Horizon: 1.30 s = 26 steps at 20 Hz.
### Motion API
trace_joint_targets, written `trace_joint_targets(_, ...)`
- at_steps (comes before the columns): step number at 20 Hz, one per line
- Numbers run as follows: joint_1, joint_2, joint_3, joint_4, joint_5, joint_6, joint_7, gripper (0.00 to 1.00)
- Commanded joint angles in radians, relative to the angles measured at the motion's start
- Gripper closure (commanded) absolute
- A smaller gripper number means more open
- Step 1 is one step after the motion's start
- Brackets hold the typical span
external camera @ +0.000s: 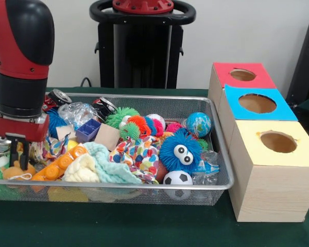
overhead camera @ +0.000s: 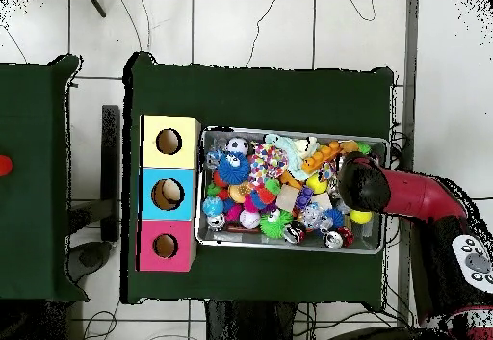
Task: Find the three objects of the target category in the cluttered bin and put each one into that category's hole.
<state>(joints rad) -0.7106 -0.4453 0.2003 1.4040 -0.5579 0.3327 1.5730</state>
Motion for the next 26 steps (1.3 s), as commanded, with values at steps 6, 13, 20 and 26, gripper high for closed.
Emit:
trace_joint_targets(6,0.023,0.049,0.041,0.063,-0.021,0.102,-0.03,1.0)
trace_joint_targets(13,0.013,0.032,0.059,0.068,-0.031,0.08,-0.051,1.0)
trace_joint_targets(20,-0.054,-0.125,0.126,0.2,-0.014,0.108,-0.129,1.0)
trace_joint_targets(26,-0.043,-0.243,0.123,0.257,-0.008,0.152,-0.128,1.0)
